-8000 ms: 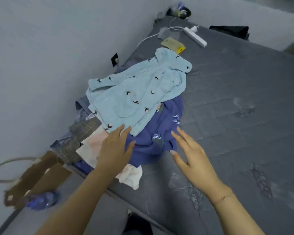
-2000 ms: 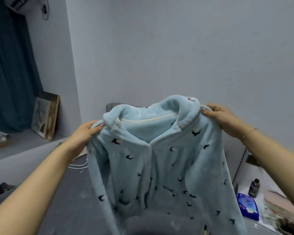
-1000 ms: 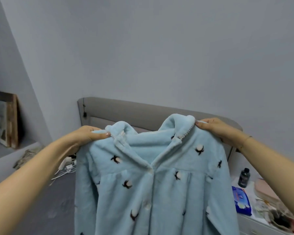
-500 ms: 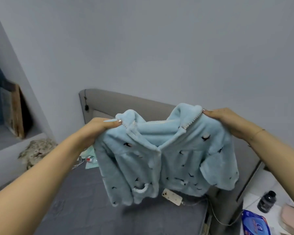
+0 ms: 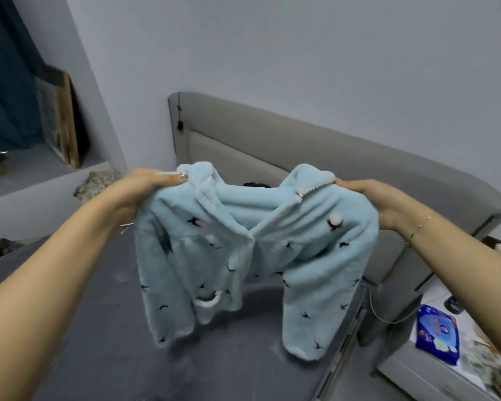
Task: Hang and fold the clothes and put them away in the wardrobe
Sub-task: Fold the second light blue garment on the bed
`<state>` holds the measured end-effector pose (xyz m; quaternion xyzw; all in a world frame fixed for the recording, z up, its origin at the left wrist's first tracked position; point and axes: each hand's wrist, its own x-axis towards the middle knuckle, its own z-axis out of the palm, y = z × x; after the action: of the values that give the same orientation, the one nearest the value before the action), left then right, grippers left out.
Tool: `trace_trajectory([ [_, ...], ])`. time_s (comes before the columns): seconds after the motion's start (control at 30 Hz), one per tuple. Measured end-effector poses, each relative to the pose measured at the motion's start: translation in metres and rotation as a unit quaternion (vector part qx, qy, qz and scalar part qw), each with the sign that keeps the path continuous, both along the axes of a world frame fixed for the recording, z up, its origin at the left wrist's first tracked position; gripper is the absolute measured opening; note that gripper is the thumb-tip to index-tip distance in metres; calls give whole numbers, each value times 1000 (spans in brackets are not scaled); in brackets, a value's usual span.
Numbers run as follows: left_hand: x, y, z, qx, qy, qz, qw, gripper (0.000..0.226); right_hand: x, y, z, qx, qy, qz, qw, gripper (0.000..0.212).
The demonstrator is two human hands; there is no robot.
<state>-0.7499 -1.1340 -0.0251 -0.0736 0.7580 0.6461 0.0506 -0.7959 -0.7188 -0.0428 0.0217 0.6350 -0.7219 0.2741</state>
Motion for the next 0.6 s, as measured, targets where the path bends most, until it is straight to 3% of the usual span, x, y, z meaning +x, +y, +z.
trace_trajectory([
  [0.1, 6, -25, -19, -30, -8, 45, 999, 39, -2, -34, -31, 13, -46, -11, 999, 36],
  [0.2, 3, -48, -65, -92, -75, 55, 991, 35, -16, -66, -88, 37, -110, -7, 993, 35],
  [0.37, 9, -74, -217, -155, -207, 54, 965, 28, -31, -110, -246, 135, -176, -20, 975, 42],
  [0.5, 36, -76, -366, -186, -300, 60, 934, 36, -22, -136, -387, 287, -136, -44, 947, 24],
  [0.57, 43, -73, -426, -207, -313, 63, 925, 32, -18, -142, -443, 339, -82, 8, 937, 15],
  [0.6, 45, -71, -453, -223, -314, 65, 921, 29, -16, -144, -466, 371, -45, 58, 926, 25],
])
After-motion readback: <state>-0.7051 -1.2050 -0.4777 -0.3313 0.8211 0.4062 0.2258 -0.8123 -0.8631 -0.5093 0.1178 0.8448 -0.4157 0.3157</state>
